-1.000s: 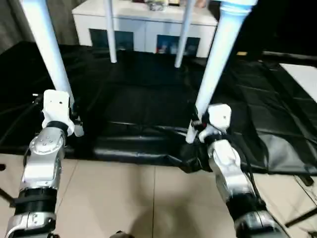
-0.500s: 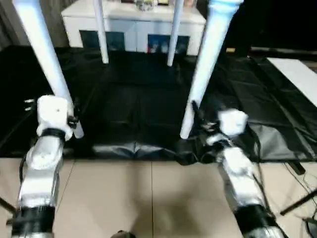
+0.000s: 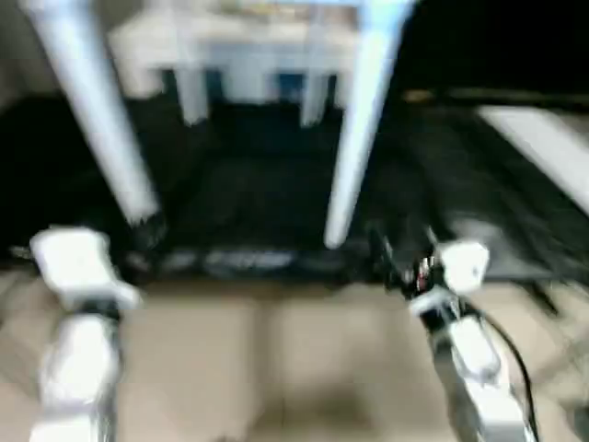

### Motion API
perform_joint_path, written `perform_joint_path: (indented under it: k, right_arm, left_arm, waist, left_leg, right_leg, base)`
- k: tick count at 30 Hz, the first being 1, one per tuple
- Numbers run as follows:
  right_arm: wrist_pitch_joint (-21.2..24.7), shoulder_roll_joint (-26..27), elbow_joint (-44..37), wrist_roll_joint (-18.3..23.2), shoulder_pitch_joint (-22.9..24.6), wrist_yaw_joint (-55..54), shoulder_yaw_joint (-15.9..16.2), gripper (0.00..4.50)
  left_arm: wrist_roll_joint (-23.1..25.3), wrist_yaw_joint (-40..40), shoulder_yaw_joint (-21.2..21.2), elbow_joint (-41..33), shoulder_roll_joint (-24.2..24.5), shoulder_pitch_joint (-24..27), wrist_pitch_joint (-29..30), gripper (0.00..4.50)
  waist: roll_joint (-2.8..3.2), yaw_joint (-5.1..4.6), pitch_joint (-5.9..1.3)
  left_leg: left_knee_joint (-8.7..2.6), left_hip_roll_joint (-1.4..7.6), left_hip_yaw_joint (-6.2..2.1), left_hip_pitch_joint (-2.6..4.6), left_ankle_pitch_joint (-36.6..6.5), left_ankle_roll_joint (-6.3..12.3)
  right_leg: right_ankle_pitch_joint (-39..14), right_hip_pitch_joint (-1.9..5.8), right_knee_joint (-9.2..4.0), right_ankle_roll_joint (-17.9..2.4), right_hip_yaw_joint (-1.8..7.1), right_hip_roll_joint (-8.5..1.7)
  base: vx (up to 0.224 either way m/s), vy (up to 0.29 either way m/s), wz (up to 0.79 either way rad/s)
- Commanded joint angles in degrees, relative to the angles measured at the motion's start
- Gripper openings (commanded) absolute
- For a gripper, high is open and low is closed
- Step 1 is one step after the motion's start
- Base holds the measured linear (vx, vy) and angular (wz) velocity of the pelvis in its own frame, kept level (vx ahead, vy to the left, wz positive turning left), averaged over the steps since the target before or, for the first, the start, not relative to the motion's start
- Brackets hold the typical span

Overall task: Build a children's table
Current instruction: Flip table

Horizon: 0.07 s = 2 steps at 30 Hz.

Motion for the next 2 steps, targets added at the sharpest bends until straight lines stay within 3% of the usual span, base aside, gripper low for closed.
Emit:
perform_joint_path:
  k: [1,2]
  right_arm:
    - [2.2,0.1,-1.5,0.1,-1.3,-1.4,-1.0,3.22]
    - [2.8,0.0,-1.6,0.1,-1.5,-1.5,-0.8,3.22]
  left_arm:
    - [1.3,1.0,-0.4,-0.7,0.9,-1.5,1.3,3.36]
    - [1.9,1.0,-0.9,-0.9,1.3,-1.6,1.5,3.36]
  waist:
    - [0.19,-0.29,-2.69]
    - [0.31,-0.7,-2.75]
  left_leg:
    - [-4.7,2.89,-0.68,1.04,-12.1,-0.53]
    - [-5.19,3.12,-0.79,0.66,-14.3,-0.69]
  right_leg:
    - [-19.9,-0.87,-9.5,-4.5,3.39,-2.51]
    - [-17.9,-0.63,-9.42,-4.9,3.27,-2.41]
  base:
    - [-0.087,-0.046,0.15]
    - [-0.069,-0.018,0.06]
